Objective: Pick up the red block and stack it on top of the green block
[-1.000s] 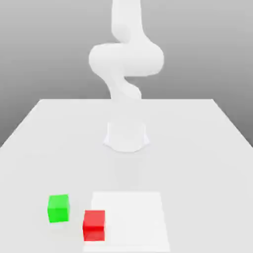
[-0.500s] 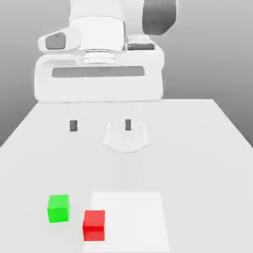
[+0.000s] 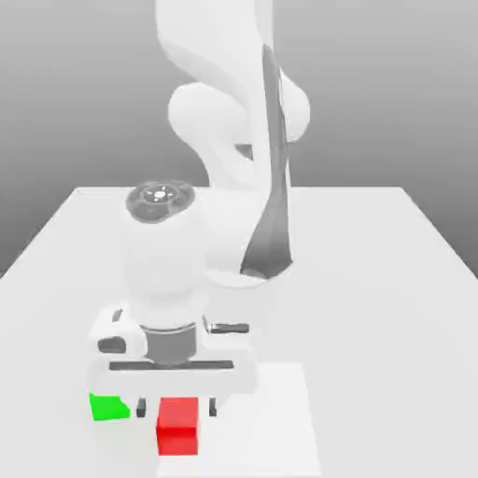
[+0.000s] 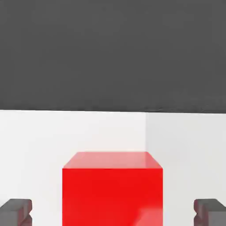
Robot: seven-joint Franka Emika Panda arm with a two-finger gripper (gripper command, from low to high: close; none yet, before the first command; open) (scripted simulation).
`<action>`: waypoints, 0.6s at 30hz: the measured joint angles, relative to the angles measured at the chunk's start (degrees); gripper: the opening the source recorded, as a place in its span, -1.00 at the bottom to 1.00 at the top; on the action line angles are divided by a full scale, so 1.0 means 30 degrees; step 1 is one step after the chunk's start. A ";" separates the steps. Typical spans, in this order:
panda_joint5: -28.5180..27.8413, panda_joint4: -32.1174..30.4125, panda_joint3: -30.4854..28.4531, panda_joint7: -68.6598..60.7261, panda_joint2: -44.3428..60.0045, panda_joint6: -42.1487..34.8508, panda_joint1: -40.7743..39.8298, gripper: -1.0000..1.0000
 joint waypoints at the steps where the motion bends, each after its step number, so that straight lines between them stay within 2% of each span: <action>1: -0.0004 0.0000 0.0001 0.0004 0.0000 -0.0002 0.0001 -1.00; 6: -0.0019 0.0007 0.0039 0.0012 0.0058 0.0033 -0.0036 -1.00; 11: -0.1025 -0.0470 -0.0513 0.0740 -0.2936 -0.2466 0.0281 -1.00; 18: -0.1986 -0.2274 -0.2298 -0.1472 -0.6322 -0.4023 -0.2923 -1.00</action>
